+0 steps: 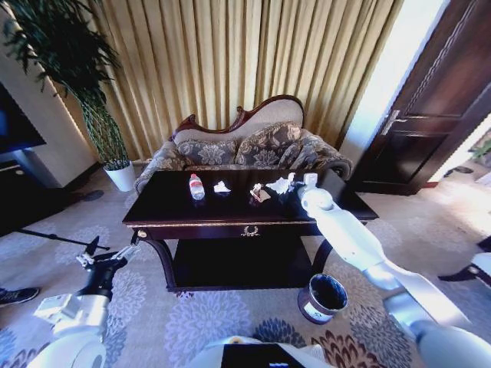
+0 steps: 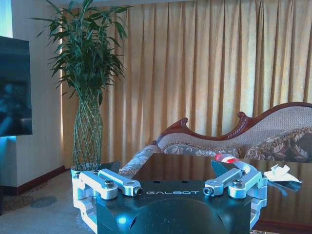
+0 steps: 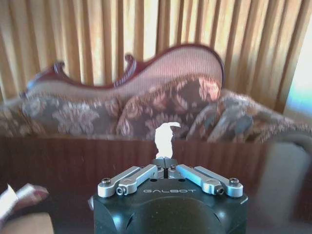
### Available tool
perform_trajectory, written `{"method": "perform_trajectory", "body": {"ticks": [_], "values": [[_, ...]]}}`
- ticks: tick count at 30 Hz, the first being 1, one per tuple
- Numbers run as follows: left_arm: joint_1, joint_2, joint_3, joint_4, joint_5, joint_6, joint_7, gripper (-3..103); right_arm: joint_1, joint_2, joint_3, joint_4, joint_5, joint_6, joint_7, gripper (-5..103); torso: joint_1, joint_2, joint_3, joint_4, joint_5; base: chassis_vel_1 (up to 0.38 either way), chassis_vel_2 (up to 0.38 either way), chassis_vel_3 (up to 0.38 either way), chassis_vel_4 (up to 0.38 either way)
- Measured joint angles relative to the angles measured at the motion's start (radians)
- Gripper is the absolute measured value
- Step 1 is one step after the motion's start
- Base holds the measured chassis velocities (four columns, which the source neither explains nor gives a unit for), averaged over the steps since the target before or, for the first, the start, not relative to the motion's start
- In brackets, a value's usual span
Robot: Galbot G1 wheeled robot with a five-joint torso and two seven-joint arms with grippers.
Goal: Move to the front of the table and place the trash on the table into the trash bin.
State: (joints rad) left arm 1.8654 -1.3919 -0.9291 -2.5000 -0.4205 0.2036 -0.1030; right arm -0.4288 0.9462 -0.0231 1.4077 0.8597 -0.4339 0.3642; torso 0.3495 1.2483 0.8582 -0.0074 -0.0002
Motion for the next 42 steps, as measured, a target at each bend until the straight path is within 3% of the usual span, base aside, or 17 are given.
{"method": "perform_trajectory", "body": {"ticks": [8,12,13,16,23,26,29,34,42], "values": [[-0.011,0.014,-0.014,0.000,-0.026,0.003,-0.001,100,-0.140,-0.119,0.129,0.299,0.081,0.007,0.032,0,0.000,0.000,0.000,0.0002,-0.0001,0.000,0.000,0.000,0.000],[-0.023,0.029,-0.030,0.000,-0.030,0.037,-0.007,100,-0.362,-0.208,0.283,0.524,0.073,0.011,0.036,0,0.000,0.000,0.000,-0.0006,0.0002,0.000,0.000,0.000,0.000],[-0.023,0.029,-0.030,0.000,-0.030,0.037,-0.007,100,-0.362,-0.208,0.283,0.524,0.073,0.011,0.036,0,0.000,0.000,0.000,-0.0006,0.0002,0.000,0.000,0.000,0.000],[-0.028,0.035,-0.041,0.000,-0.039,0.044,-0.012,100,-0.535,-0.235,0.420,0.674,0.054,0.013,0.042,0,0.000,0.000,0.000,0.0000,-0.0001,0.000,0.000,0.000,0.000],[-0.033,0.044,-0.054,0.000,-0.069,0.059,-0.012,100,-0.811,-0.197,0.634,0.831,0.033,0.012,0.063,0,0.000,0.000,0.000,-0.0002,0.0001,0.000,0.000,0.000,0.000],[-0.044,0.059,-0.055,0.000,-0.093,0.076,-0.012,100,-0.963,-0.139,0.751,0.941,-0.002,0.011,0.062,0,0.000,0.000,0.000,0.0002,-0.0001,0.000,0.000,0.000,0.000],[-0.059,0.076,-0.053,0.000,-0.102,0.089,-0.012,100,-1.046,-0.104,0.799,0.994,-0.029,0.013,0.061,0,0.000,0.000,0.000,-0.0004,-0.0002,0.000,0.000,0.000,0.000],[-0.073,0.090,-0.033,0.000,-0.105,0.109,-0.011,100,-1.134,-0.059,0.824,1.046,-0.065,0.016,0.060,0,0.000,0.000,0.000,-0.0002,-0.0001,0.009,-0.012,-0.008,0.008],[-0.073,0.093,-0.019,0.000,-0.104,0.115,-0.009,100,-1.150,-0.025,0.799,1.055,-0.098,0.026,0.060,0,0.000,0.000,0.000,0.0001,0.0000,0.112,-0.098,-0.101,0.104]]}}
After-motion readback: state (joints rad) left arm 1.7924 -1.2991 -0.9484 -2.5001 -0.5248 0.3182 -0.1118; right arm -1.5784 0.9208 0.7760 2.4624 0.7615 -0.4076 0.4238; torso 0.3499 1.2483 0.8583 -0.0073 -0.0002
